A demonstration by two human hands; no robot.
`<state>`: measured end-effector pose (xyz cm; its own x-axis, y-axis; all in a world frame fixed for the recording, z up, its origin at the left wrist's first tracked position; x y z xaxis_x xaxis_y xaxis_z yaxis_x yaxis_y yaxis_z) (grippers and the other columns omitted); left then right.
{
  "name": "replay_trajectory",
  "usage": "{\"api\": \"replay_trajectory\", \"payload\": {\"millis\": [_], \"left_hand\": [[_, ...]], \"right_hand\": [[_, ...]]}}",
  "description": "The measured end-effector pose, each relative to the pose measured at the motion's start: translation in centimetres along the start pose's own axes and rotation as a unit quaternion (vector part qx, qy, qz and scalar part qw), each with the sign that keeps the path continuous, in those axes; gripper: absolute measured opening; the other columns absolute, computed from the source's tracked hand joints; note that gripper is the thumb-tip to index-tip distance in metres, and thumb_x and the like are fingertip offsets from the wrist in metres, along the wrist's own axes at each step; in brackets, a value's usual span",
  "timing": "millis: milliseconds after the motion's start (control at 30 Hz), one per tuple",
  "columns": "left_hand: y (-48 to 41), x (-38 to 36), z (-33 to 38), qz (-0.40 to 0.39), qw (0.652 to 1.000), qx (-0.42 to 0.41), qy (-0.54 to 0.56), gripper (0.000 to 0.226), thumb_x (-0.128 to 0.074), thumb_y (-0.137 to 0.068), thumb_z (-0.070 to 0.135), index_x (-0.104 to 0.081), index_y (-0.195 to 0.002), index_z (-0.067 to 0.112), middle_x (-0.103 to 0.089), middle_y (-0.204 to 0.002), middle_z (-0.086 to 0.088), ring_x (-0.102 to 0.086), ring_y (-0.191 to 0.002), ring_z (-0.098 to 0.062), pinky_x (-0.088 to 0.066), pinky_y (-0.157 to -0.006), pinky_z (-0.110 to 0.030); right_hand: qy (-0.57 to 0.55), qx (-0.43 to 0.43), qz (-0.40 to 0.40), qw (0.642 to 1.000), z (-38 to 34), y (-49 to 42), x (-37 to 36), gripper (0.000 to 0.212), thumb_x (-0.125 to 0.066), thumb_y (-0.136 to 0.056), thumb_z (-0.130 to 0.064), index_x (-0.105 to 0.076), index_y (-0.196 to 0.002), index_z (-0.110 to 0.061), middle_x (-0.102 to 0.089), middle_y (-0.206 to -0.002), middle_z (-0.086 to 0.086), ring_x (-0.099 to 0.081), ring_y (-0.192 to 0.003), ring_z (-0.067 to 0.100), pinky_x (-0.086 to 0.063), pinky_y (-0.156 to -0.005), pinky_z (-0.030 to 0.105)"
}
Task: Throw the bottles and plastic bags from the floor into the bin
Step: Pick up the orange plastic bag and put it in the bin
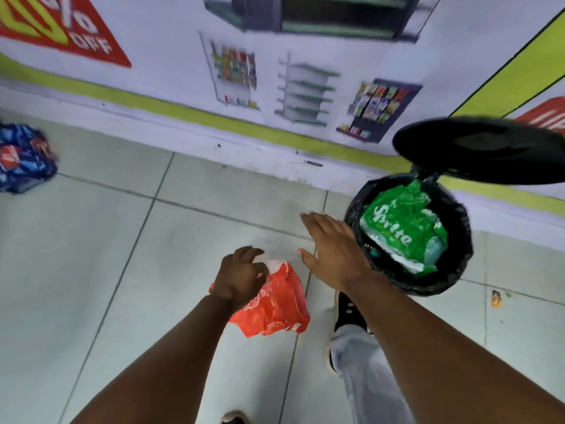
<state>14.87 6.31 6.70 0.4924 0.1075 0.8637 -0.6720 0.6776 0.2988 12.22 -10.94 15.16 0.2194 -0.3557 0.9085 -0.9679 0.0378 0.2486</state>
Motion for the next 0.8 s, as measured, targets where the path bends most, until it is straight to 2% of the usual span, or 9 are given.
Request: {"api": "replay_trajectory", "payload": {"millis": [167, 300, 400, 567, 667, 800], "left_hand": [[-2.7, 13.7, 8.8, 0.068, 0.996, -0.053, 0.001, 0.021, -0.058, -0.082, 0.038, -0.075, -0.094, 0.033, -0.054, -0.139, 0.0, -0.038, -0.135, -0.03, -0.037, -0.1, -0.049], [-4.2, 19.9, 17.2, 0.077, 0.992, -0.102, 0.001, 0.022, -0.056, -0.08, 0.04, -0.073, -0.092, 0.035, -0.053, -0.139, 0.002, -0.038, -0.135, -0.029, -0.037, -0.1, -0.048], [-5.1, 22.2, 22.9, 0.071, 0.988, -0.132, 0.021, 0.02, -0.056, -0.082, 0.041, -0.071, -0.094, 0.038, -0.048, -0.144, 0.007, -0.035, -0.136, -0.026, -0.035, -0.102, -0.047], [-8.1, 23.9, 31.0, 0.082, 0.983, -0.156, 0.058, 0.017, -0.061, -0.081, 0.045, -0.073, -0.093, 0.043, -0.041, -0.151, 0.01, -0.04, -0.132, -0.029, -0.041, -0.1, -0.05], [-9.6, 23.5, 34.2, 0.093, 0.979, -0.156, 0.091, 0.016, -0.065, -0.08, 0.045, -0.075, -0.093, 0.043, -0.044, -0.149, 0.009, -0.043, -0.129, -0.025, -0.04, -0.102, -0.044], [-11.6, 20.7, 36.3, 0.082, 0.981, -0.132, 0.119, 0.018, -0.072, -0.084, 0.04, -0.074, -0.101, 0.043, -0.039, -0.151, 0.014, -0.039, -0.127, -0.017, -0.036, -0.102, -0.034]], "right_hand": [[0.015, -0.076, 0.061, 0.995, 2.2, 4.5, 12.0, 0.071, -0.055, -0.088, -0.042, -0.027, -0.148, -0.018, -0.034, -0.153, 0.008, -0.026, -0.142, 0.027, -0.02, -0.116, 0.048], [0.01, -0.153, 0.105, 0.983, 5.4, 9.9, 19.9, 0.07, -0.051, -0.084, -0.047, -0.035, -0.146, -0.018, -0.041, -0.149, 0.009, -0.034, -0.138, 0.028, -0.025, -0.113, 0.047], [0.006, -0.205, 0.119, 0.971, 8.5, 14.2, 24.0, 0.07, -0.05, -0.087, -0.047, -0.028, -0.148, -0.022, -0.036, -0.153, 0.006, -0.028, -0.141, 0.026, -0.021, -0.115, 0.046], [-0.005, -0.27, 0.135, 0.953, 14.7, 20.8, 28.3, 0.068, -0.046, -0.093, -0.047, -0.015, -0.151, -0.027, -0.022, -0.159, 0.001, -0.016, -0.146, 0.021, -0.013, -0.117, 0.042], [-0.001, -0.295, 0.144, 0.945, 17.9, 23.1, 28.9, 0.069, -0.047, -0.093, -0.048, -0.015, -0.151, -0.026, -0.025, -0.158, 0.002, -0.019, -0.145, 0.022, -0.014, -0.117, 0.044], [0.01, -0.321, 0.137, 0.937, 21.5, 24.7, 27.7, 0.07, -0.049, -0.092, -0.048, -0.017, -0.15, -0.025, -0.028, -0.156, 0.002, -0.022, -0.144, 0.02, -0.017, -0.117, 0.045]]}}
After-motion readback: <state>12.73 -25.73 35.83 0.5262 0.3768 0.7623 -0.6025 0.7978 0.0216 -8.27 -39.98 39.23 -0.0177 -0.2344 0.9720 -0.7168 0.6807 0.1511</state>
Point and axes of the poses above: each hand's wrist, its own y-axis away from the middle knuckle, its own x-axis out of the back of the hand, z = x × y, the point moved 9 cm from there along -y, towards the middle knuckle
